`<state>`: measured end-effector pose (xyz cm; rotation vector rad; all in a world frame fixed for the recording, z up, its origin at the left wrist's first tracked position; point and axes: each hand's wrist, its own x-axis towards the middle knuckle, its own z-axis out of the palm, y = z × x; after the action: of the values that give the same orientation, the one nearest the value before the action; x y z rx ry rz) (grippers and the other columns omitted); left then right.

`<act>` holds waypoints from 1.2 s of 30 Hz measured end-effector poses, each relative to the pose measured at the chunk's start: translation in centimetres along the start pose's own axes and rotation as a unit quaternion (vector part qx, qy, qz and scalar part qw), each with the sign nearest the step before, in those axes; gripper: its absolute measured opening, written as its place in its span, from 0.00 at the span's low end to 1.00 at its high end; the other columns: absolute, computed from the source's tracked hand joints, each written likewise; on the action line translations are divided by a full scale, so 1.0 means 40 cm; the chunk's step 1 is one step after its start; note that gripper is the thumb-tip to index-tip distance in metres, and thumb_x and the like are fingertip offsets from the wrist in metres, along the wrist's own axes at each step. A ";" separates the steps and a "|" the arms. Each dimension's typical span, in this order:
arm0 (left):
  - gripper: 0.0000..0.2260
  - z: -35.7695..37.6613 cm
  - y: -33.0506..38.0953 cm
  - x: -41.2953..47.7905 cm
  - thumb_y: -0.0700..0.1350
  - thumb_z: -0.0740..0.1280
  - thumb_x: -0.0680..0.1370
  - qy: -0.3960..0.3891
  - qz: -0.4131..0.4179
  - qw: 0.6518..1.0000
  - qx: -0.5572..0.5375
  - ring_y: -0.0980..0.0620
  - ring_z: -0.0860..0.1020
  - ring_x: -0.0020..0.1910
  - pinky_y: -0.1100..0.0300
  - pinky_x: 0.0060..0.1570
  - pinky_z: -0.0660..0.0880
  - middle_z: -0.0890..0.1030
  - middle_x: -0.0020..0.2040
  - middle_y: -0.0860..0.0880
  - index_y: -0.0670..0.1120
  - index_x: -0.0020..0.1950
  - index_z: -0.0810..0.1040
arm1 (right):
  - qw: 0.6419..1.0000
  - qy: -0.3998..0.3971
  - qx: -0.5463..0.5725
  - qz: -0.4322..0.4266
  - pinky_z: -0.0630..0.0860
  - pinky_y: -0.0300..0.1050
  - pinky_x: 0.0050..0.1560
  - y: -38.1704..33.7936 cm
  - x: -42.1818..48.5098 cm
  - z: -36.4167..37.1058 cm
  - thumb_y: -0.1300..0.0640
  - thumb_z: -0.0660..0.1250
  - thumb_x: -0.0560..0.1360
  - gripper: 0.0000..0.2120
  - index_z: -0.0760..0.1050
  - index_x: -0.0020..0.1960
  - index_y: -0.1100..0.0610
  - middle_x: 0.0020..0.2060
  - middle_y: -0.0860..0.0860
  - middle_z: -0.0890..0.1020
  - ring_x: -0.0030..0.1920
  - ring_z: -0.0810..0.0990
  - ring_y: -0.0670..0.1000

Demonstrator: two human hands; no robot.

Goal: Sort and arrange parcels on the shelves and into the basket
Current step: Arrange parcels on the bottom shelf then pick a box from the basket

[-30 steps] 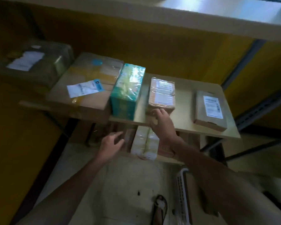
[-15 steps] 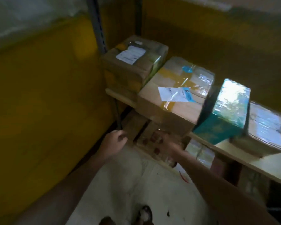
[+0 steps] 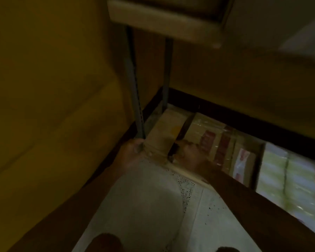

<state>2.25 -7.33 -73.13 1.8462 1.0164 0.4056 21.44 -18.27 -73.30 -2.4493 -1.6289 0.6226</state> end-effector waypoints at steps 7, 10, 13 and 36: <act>0.23 0.155 -0.289 0.225 0.42 0.68 0.74 -0.001 0.044 0.998 0.048 0.51 0.71 0.57 0.62 0.52 0.71 0.69 0.62 0.49 0.46 0.68 0.66 | 0.991 0.028 -0.130 -0.015 0.57 0.65 0.70 0.083 0.220 0.233 0.39 0.59 0.75 0.32 0.57 0.73 0.50 0.73 0.55 0.62 0.68 0.68 0.61; 0.33 0.187 -0.346 0.269 0.41 0.70 0.72 0.013 0.045 0.999 0.016 0.45 0.68 0.65 0.46 0.62 0.71 0.64 0.68 0.44 0.51 0.73 0.59 | 0.982 0.018 -0.184 -0.024 0.37 0.73 0.67 0.083 0.260 0.286 0.31 0.57 0.71 0.43 0.40 0.76 0.46 0.76 0.59 0.43 0.72 0.63 0.62; 0.36 0.215 -0.336 0.263 0.39 0.72 0.68 0.026 0.030 0.998 -0.047 0.45 0.69 0.64 0.43 0.61 0.71 0.65 0.68 0.45 0.51 0.71 0.59 | 0.980 0.042 -0.194 -0.003 0.34 0.73 0.66 0.071 0.242 0.303 0.36 0.56 0.75 0.38 0.41 0.76 0.49 0.76 0.61 0.42 0.71 0.64 0.62; 0.41 0.109 -0.333 0.266 0.42 0.79 0.60 -0.049 0.121 0.989 -0.062 0.47 0.68 0.66 0.48 0.59 0.73 0.66 0.68 0.47 0.61 0.66 0.62 | 0.973 0.134 0.139 -0.126 0.75 0.44 0.51 0.041 0.163 -0.044 0.55 0.59 0.80 0.14 0.76 0.63 0.55 0.53 0.54 0.82 0.52 0.80 0.50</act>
<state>5.15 1.14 -88.28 1.8626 0.6865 0.5056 25.72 -12.83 -73.96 -1.9905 -1.5852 0.4269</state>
